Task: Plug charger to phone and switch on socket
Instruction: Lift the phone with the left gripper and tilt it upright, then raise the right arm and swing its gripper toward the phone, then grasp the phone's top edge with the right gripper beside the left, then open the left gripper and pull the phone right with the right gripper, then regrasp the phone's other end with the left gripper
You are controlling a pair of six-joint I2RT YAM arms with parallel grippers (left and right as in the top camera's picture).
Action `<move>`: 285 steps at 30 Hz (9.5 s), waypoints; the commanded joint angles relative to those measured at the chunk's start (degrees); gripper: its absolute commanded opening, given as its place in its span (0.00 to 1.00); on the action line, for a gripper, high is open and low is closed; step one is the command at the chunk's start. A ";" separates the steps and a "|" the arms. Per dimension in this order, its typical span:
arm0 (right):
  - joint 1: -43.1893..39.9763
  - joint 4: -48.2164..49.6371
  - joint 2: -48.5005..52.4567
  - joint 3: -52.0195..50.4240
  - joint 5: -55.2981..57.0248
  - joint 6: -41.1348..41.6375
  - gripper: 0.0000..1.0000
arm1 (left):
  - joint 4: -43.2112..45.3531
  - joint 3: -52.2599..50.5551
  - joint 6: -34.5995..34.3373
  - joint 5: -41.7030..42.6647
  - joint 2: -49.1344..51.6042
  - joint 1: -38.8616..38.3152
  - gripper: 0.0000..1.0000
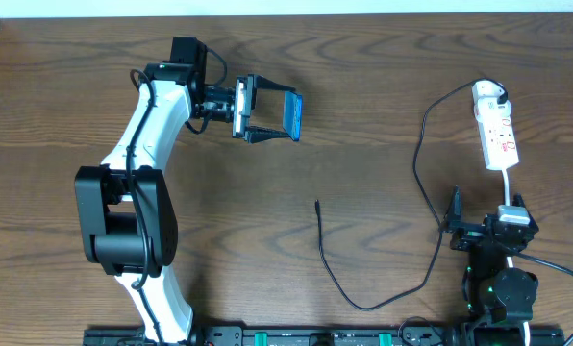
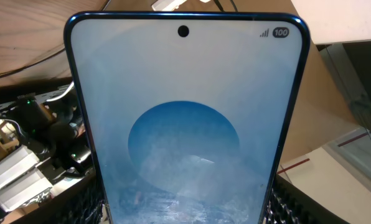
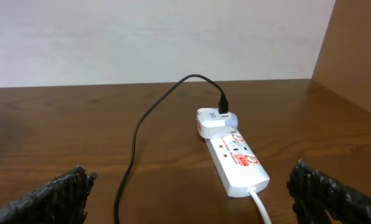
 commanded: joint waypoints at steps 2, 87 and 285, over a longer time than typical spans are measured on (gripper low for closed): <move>0.39 -0.04 -0.35 -0.07 1.86 -0.66 0.99 | -0.11 0.09 -0.66 3.21 -2.43 0.00 0.07; 0.74 -8.83 82.29 74.97 -39.19 33.07 0.99 | 5.22 0.09 -11.26 -23.43 -2.43 0.00 0.08; 15.65 -8.59 97.90 82.01 -52.68 98.84 0.02 | 37.86 0.09 -31.36 -47.15 -6.86 -11.89 0.08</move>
